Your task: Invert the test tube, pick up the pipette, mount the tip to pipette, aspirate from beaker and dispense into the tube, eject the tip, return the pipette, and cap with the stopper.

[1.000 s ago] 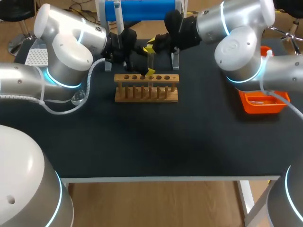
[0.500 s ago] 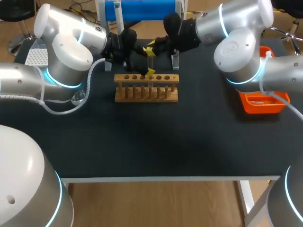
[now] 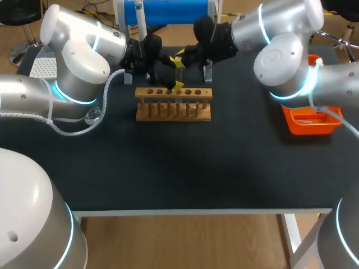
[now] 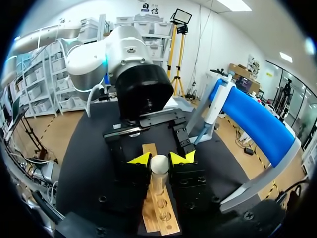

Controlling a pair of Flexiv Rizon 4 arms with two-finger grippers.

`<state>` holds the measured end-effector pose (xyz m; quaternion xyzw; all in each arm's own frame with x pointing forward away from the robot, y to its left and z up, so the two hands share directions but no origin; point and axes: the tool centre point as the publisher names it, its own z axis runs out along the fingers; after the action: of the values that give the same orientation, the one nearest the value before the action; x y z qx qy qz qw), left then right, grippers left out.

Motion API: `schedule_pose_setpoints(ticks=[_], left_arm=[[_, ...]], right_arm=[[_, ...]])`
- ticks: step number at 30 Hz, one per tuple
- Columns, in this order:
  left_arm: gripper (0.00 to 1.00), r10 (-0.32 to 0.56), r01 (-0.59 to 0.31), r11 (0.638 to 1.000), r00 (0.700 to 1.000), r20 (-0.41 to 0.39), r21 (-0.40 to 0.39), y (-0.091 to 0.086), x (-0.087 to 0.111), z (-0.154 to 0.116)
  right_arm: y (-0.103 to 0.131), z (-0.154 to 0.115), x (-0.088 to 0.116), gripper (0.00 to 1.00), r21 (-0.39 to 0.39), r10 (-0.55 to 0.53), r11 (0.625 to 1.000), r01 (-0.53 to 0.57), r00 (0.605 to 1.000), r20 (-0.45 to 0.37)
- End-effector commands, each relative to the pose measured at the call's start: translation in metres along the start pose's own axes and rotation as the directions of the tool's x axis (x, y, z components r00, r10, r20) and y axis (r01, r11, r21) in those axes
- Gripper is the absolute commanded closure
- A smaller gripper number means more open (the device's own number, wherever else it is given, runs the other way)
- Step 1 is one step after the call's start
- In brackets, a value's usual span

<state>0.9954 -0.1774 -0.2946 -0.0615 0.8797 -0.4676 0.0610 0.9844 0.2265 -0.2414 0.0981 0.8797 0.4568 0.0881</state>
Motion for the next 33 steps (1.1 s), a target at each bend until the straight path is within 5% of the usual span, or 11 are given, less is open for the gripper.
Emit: schedule_pose_setpoints(ticks=[1, 16, 17, 18, 20, 21, 33], left_arm=[[0.0, -0.001, 0.001, 1.0, 1.0, -0.003, -0.002, 0.0, 0.0, 0.0], [0.0, -0.001, 0.001, 1.0, 1.0, -0.003, -0.002, 0.0, 0.0, 0.0], [0.0, -0.001, 0.001, 1.0, 1.0, -0.003, -0.002, 0.0, 0.0, 0.0], [0.0, -0.001, 0.001, 1.0, 1.0, -0.003, -0.002, 0.0, 0.0, 0.0], [0.0, -0.001, 0.001, 1.0, 1.0, -0.003, -0.002, 0.0, 0.0, 0.0], [0.0, -0.001, 0.001, 1.0, 1.0, -0.003, -0.002, 0.0, 0.0, 0.0], [0.0, -0.001, 0.001, 1.0, 1.0, -0.003, -0.002, 0.0, 0.0, 0.0]], right_arm=[[-0.003, 0.001, -0.001, 0.0, -0.011, 0.01, 1.0, -0.01, 1.0, 0.005], [0.013, -0.022, -0.002, 0.0, -0.255, 0.021, 0.965, -0.062, 0.987, -0.161], [0.014, -0.023, -0.002, 0.09, -0.278, -0.008, 0.96, -0.041, 0.985, -0.172], [0.014, -0.023, -0.001, 0.38, -0.299, -0.001, 0.953, -0.057, 0.982, -0.19], [0.015, -0.023, -0.003, 0.66, -0.324, 0.009, 0.943, -0.076, 0.98, -0.201], [0.015, -0.024, -0.004, 1.0, -0.346, 0.002, 0.935, -0.079, 0.976, -0.217], [0.022, -0.022, -0.003, 1.0, -0.433, -0.038, 0.898, -0.081, 0.965, -0.26]])
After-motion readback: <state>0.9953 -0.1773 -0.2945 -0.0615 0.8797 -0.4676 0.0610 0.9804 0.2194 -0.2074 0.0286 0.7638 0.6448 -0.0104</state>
